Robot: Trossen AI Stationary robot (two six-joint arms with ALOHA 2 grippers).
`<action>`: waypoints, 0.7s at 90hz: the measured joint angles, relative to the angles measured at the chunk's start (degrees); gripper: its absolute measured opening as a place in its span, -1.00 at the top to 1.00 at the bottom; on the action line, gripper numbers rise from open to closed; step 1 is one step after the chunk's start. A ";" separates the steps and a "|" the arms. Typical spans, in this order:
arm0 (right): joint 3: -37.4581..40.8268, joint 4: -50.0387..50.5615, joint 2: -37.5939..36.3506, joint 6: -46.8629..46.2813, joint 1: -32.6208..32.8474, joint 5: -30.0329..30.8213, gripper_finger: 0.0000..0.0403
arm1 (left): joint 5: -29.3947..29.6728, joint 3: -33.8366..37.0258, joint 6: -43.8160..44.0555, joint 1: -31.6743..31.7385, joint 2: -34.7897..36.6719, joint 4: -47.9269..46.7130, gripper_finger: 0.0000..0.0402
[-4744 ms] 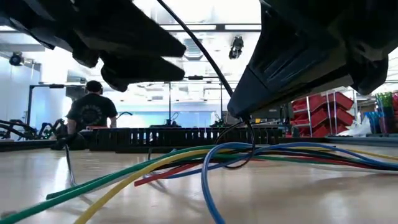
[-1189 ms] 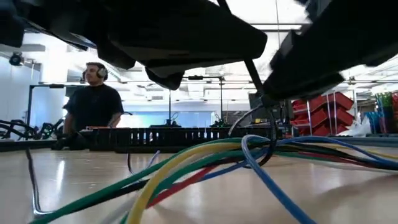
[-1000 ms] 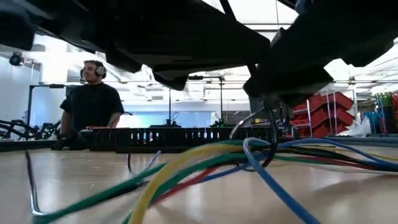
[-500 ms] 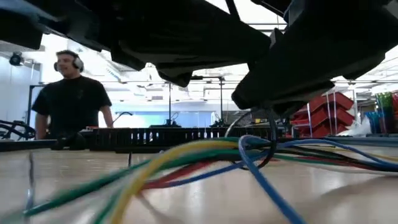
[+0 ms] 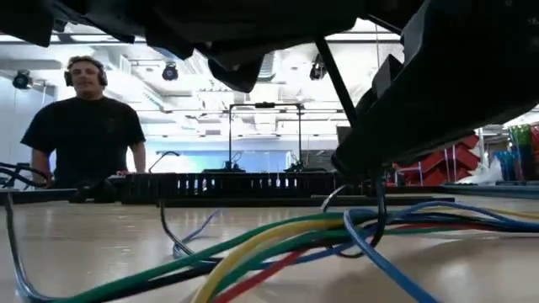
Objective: Ziptie cables
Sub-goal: Wrap the cable wires with the black zip tie
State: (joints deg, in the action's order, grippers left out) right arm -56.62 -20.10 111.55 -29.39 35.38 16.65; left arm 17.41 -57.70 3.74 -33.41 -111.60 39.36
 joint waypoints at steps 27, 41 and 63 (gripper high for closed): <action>0.00 0.40 0.00 0.90 0.13 0.50 0.99 | 2.35 0.00 1.25 -0.53 6.16 -9.50 0.88; 0.01 1.13 0.00 0.96 0.13 1.43 0.99 | 6.94 0.03 2.93 -2.15 12.28 -15.64 0.64; 0.02 1.86 0.00 0.28 0.13 4.29 0.99 | 23.15 0.98 20.39 -8.76 16.44 -22.32 0.28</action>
State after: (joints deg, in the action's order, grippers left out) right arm -56.60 -18.24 111.55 -29.11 35.51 20.93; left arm 40.56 -56.72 24.13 -42.17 -95.16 17.05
